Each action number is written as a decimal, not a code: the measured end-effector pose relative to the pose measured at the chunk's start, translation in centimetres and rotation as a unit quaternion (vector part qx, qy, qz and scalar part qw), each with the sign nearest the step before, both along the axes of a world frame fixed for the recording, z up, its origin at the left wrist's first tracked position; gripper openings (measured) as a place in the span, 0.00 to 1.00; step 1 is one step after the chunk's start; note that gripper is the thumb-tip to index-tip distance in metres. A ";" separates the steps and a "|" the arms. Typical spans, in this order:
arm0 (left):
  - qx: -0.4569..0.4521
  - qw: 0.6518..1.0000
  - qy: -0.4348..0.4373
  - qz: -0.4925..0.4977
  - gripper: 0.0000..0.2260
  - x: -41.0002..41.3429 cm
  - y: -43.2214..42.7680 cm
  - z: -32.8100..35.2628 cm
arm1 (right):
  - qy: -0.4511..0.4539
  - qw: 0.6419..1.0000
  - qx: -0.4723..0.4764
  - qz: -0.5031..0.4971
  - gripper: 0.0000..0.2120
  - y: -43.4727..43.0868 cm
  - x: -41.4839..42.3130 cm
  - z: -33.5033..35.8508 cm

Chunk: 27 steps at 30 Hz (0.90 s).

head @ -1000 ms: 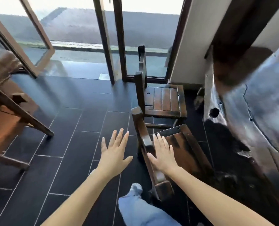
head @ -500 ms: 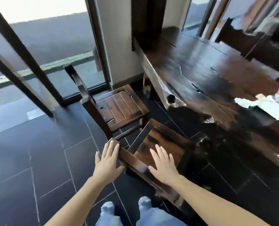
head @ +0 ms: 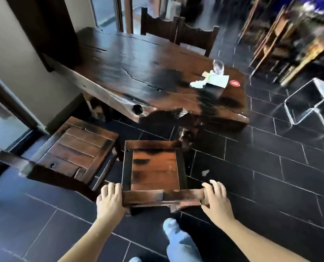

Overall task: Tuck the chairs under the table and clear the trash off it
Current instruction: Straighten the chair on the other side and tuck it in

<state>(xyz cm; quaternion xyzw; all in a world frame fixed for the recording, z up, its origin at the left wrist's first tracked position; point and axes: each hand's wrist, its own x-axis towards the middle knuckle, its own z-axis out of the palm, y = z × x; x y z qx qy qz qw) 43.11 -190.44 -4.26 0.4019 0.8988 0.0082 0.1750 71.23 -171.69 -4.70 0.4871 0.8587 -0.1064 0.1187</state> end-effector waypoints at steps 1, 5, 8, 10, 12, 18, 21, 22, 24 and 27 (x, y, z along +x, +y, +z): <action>0.002 1.000 -0.003 -0.002 0.31 -0.2 0.1 -0.2 | 0.000 1.000 0.001 -0.004 0.36 -0.2 -0.1 -0.2; 0.005 1.000 0.012 -0.021 0.28 -0.7 0.1 -1.0 | -0.027 0.999 0.018 0.000 0.35 0.3 -0.3 -0.8; -0.004 0.999 0.011 -0.031 0.28 -1.5 0.8 -1.1 | -0.034 0.999 0.026 0.017 0.32 1.3 -0.5 -1.4; -0.007 0.999 0.001 -0.032 0.28 -2.4 1.6 -1.1 | -0.038 0.999 0.023 0.027 0.31 2.2 -1.0 -1.5; -0.009 0.999 -0.016 -0.030 0.28 -3.9 2.8 -1.1 | -0.037 0.998 0.024 0.035 0.30 3.3 -2.1 -1.4; -0.036 0.997 -0.053 -0.044 0.35 -8.7 7.3 -1.0 | -0.026 0.999 0.001 0.031 0.30 6.8 -5.9 -1.3; -0.037 0.997 -0.041 -0.059 0.33 -11.3 9.2 -1.4 | -0.028 0.999 0.019 0.026 0.28 7.9 -7.5 -1.9; -0.039 0.996 -0.037 -0.066 0.32 -12.0 9.7 -1.5 | -0.028 0.999 0.029 0.027 0.28 8.2 -8.0 -2.0; -0.038 0.996 -0.026 -0.074 0.31 -13.5 10.7 -1.6 | -0.030 0.998 0.041 0.030 0.27 8.8 -8.9 -2.4; -0.028 0.996 -0.008 -0.085 0.29 -15.4 12.6 -1.8 | -0.021 0.998 0.051 0.025 0.27 9.9 -10.4 -2.6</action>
